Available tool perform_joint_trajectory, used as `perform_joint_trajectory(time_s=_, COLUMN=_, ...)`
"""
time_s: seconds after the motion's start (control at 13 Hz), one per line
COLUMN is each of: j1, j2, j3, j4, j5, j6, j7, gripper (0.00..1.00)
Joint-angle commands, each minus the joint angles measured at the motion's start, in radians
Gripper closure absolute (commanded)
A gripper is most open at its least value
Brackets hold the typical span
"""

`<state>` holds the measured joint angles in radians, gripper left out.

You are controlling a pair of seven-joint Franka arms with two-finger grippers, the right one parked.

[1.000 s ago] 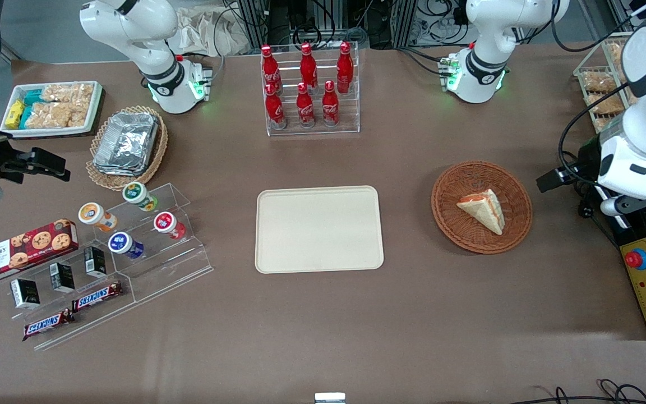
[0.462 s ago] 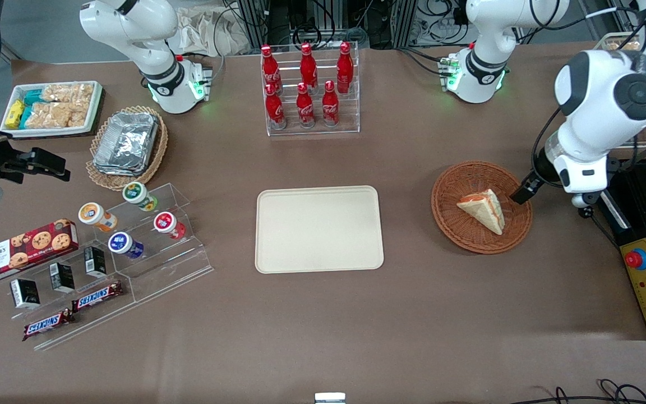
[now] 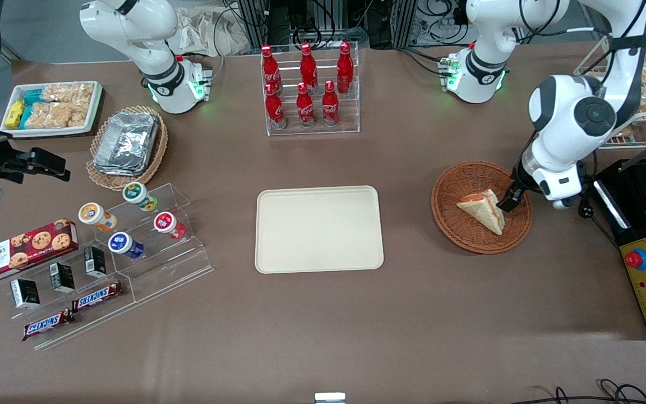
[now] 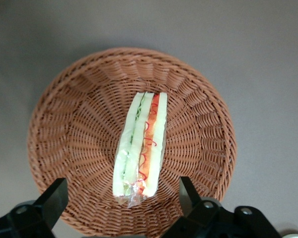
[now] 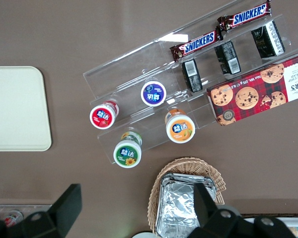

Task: Place sandwich from basket to tray
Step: 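Lower the left gripper and close it on the wrapped sandwich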

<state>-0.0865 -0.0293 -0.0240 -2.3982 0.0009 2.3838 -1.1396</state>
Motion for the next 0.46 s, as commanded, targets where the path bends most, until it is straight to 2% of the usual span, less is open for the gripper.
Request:
perform_joint_trajectory(time_s=0.0, j1=-0.012, j2=0.035, j3=-0.013, j4=-0.053, j5=0.005, j6=0.133, j7=-0.069, gripper=0.00)
perform_joint_trajectory(time_s=0.38, j1=-0.012, j2=0.100, j3=-0.013, j4=-0.130, j5=0.008, j6=0.306, j7=-0.068, gripper=0.00)
